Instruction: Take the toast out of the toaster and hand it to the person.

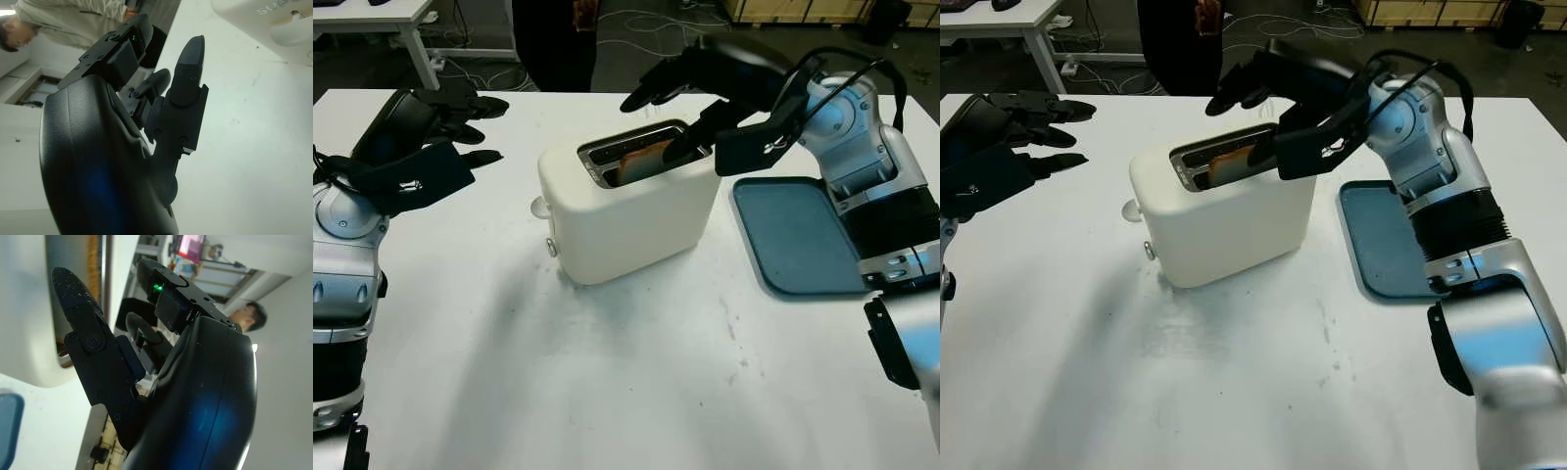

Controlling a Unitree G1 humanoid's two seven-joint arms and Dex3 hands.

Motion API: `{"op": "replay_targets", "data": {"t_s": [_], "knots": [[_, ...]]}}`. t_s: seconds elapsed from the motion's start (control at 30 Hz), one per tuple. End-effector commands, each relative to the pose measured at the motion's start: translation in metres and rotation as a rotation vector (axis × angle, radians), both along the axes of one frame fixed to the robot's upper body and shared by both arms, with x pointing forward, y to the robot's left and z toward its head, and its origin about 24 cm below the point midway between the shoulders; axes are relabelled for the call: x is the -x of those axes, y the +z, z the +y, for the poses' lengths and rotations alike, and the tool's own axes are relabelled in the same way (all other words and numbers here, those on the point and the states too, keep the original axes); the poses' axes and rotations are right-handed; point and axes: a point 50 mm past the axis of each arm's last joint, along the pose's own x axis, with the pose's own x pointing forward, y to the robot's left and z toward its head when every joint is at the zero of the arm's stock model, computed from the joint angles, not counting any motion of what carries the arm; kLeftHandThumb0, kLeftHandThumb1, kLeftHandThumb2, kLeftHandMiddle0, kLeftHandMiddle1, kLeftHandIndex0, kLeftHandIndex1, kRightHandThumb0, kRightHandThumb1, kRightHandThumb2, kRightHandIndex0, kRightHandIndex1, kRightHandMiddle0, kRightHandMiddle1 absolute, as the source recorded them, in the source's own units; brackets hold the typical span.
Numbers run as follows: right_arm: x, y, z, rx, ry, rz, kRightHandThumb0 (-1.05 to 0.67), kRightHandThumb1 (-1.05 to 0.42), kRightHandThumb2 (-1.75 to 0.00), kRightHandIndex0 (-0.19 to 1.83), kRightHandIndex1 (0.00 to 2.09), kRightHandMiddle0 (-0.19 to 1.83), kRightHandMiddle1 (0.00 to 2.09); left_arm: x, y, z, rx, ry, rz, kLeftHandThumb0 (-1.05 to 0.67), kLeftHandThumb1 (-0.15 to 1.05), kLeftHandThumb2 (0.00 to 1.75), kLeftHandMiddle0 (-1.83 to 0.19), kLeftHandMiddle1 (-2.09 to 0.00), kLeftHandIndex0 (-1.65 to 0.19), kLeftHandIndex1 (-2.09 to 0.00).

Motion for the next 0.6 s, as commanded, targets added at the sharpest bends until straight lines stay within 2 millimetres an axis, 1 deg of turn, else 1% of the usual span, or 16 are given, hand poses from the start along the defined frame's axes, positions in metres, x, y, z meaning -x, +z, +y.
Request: {"op": "replay_targets", "data": {"t_s": [0.0,0.13,0.5,0.57], "knots": [[-0.002,-0.007,0.003,0.014,0.007,-0.003,-0.5,-0.67,0.0,0.78,0.18,0.84,0.03,0.001,-0.001,0.0,-0.003,0.0,0.005,-0.35,0.92,0.03,-0.59,-0.5,-0.71,0.0],[-0.004,-0.015,0.002,0.03,0.002,0.011,-0.45,-0.65,0.0,0.79,0.19,0.84,0.03,0.001,-0.002,0.0,-0.001,-0.002,0.005,-0.33,0.92,0.03,-0.59,-0.5,-0.71,0.0],[-0.007,-0.033,0.003,0.098,-0.015,0.017,-0.41,-0.73,-0.02,0.79,0.21,0.84,0.02,0.002,-0.003,-0.001,-0.005,0.002,0.013,-0.33,0.92,0.03,-0.59,-0.5,-0.7,0.0],[-0.007,-0.036,0.004,0.091,-0.011,0.014,-0.38,-0.74,-0.01,0.81,0.23,0.86,0.03,0.002,-0.003,0.0,-0.007,0.001,0.01,-0.34,0.92,0.03,-0.6,-0.5,-0.71,0.0]]}}
